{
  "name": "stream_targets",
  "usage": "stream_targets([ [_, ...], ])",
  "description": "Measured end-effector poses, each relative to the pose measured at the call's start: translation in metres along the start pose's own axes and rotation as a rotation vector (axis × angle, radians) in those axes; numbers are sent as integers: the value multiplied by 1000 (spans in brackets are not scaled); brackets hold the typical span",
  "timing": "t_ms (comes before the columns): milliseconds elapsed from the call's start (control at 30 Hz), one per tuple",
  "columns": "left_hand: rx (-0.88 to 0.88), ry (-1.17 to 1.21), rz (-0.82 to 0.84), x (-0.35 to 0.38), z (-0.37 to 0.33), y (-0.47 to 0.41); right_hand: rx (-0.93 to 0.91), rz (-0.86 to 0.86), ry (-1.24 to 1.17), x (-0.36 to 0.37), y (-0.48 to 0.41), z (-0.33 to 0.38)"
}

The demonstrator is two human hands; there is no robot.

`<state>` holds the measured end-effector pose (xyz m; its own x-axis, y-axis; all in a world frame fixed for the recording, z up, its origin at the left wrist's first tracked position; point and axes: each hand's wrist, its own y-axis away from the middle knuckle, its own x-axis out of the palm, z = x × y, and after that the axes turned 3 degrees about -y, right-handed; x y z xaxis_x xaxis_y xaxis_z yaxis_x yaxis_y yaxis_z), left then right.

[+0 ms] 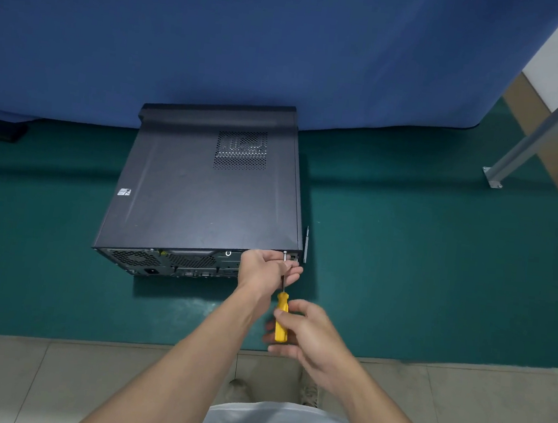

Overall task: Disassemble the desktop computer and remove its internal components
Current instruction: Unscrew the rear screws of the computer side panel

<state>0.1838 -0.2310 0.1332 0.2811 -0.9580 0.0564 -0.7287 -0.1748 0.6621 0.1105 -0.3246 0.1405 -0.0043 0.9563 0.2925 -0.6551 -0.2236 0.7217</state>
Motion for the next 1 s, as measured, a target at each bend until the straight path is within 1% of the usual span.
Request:
stream_targets([
  [67,-14,48,49,-2,0,0,64,143,-184,-6,1,4],
  [100,-23,74,72,-3,1,0,62,168,-209,-8,2,6],
  [133,-31,95,85,-4,1,0,39,146,-170,-8,3,7],
  [167,-34,96,79,-4,2,0,4,88,-88,-6,3,6],
  [267,15,-20,-30,-5,3,0,-69,-101,130,4,1,0],
  [333,39,-49,-55,-4,4,0,-90,-149,179,7,-1,-2],
  [367,40,-41,-52,-3,4,0,-91,-145,173,7,-1,-2],
  [433,24,16,-32,-1,4,1,-51,-56,58,3,0,1],
  [533,-8,123,37,-1,4,2,85,185,-273,-9,3,5],
  [567,-15,141,57,-2,5,1,95,207,-306,-11,3,5],
  [633,-15,144,60,-4,6,0,50,125,-230,-10,2,4],
  [733,34,1,-36,-3,8,0,-48,-65,42,5,-1,-3],
  [800,55,-53,-70,0,9,0,-82,-119,115,11,-3,-7],
  [867,51,-55,-63,3,8,0,-66,-77,66,10,-4,-5],
  [967,23,47,15,3,5,2,51,125,-151,-3,-1,3],
  [1000,10,87,44,2,4,3,62,154,-172,-5,1,5],
])
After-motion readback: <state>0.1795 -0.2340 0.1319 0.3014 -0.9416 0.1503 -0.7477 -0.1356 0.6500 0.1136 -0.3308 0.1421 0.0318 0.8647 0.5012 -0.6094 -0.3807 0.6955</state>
